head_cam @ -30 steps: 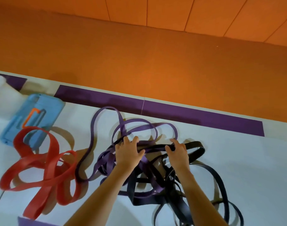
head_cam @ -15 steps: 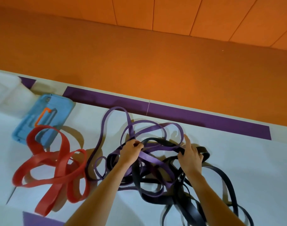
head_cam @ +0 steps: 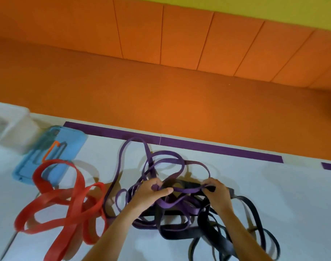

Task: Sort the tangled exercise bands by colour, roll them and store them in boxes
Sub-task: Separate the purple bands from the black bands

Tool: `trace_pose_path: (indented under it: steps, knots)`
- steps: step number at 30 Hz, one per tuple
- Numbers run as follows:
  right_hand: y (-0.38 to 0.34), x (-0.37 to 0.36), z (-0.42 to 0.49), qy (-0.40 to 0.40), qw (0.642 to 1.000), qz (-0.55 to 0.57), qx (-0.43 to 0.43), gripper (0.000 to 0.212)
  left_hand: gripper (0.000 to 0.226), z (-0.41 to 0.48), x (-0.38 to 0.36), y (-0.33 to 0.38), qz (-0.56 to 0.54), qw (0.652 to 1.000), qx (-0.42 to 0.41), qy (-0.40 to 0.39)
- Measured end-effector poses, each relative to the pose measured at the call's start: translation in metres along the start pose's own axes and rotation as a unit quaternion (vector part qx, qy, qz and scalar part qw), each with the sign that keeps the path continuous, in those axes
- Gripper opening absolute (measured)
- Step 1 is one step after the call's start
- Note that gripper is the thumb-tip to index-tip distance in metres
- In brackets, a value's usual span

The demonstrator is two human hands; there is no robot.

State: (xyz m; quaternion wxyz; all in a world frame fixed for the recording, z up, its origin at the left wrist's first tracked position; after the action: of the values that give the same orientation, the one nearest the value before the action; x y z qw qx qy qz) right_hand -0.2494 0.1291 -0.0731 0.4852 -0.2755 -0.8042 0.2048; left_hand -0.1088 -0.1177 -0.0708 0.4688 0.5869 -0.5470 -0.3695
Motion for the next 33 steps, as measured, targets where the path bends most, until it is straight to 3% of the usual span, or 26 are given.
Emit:
trace_pose_path:
  steps: [2,6,8,11,14,17,19,22,25,27,30,33]
  knots:
    - [0.003,0.004,-0.016,-0.006,0.999,0.039,-0.006,0.033,0.062,-0.01,0.003,0.004,-0.021,1.0,0.001,0.018]
    - [0.007,0.009,-0.045,0.021,0.994,0.1,-0.027,0.036,0.039,-0.027,0.01,0.011,-0.038,0.998,-0.026,0.041]
    - [0.007,0.01,-0.056,0.038,0.994,0.1,-0.027,0.036,0.044,-0.034,0.016,0.016,-0.038,0.994,-0.057,0.083]
    - [-0.003,0.012,-0.073,0.075,0.995,0.062,0.032,0.041,0.048,-0.043,0.024,0.023,-0.042,0.985,-0.088,0.144]
    - [-0.003,0.016,-0.086,0.114,0.99,0.045,0.066,0.041,0.023,-0.049,0.026,0.022,-0.047,0.98,-0.079,0.175]
    - [0.014,0.011,-0.083,0.084,0.993,0.079,-0.015,0.049,0.013,-0.056,0.031,0.021,-0.045,0.973,-0.066,0.218]
    - [0.025,0.001,-0.081,0.03,0.991,0.1,-0.082,0.058,0.016,-0.061,0.035,0.016,-0.106,0.964,-0.027,0.242]
    - [0.043,-0.022,-0.078,-0.079,0.972,0.136,-0.176,0.072,0.034,-0.063,0.031,0.016,-0.258,0.94,0.006,0.223]
    - [0.052,-0.027,-0.076,-0.092,0.968,0.103,-0.209,0.078,0.055,-0.065,0.027,0.027,-0.298,0.937,0.005,0.181]
    - [0.046,-0.02,-0.075,-0.056,0.979,0.101,-0.169,0.078,0.048,-0.068,0.023,0.031,-0.251,0.956,0.022,0.153]
    - [0.022,0.0,-0.082,0.037,0.992,0.11,-0.045,0.072,0.019,-0.06,0.026,0.035,-0.081,0.992,0.004,0.097]
    - [0.005,0.006,-0.075,0.045,0.993,0.104,0.016,0.069,0.026,-0.051,0.033,0.032,0.067,0.997,-0.014,0.045]
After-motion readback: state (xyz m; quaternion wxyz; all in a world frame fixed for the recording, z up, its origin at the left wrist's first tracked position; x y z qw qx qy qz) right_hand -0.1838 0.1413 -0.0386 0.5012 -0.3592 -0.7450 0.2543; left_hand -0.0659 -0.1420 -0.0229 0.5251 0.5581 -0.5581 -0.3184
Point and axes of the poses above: each hand's wrist, its own z-axis towards the middle knuckle, its own x-axis out of the back of the hand, y = z × x, the point moved 8 cm from there along z, towards the middle knuckle, and after that the axes turned 15 degrees about -x, right-handed, at the moved point
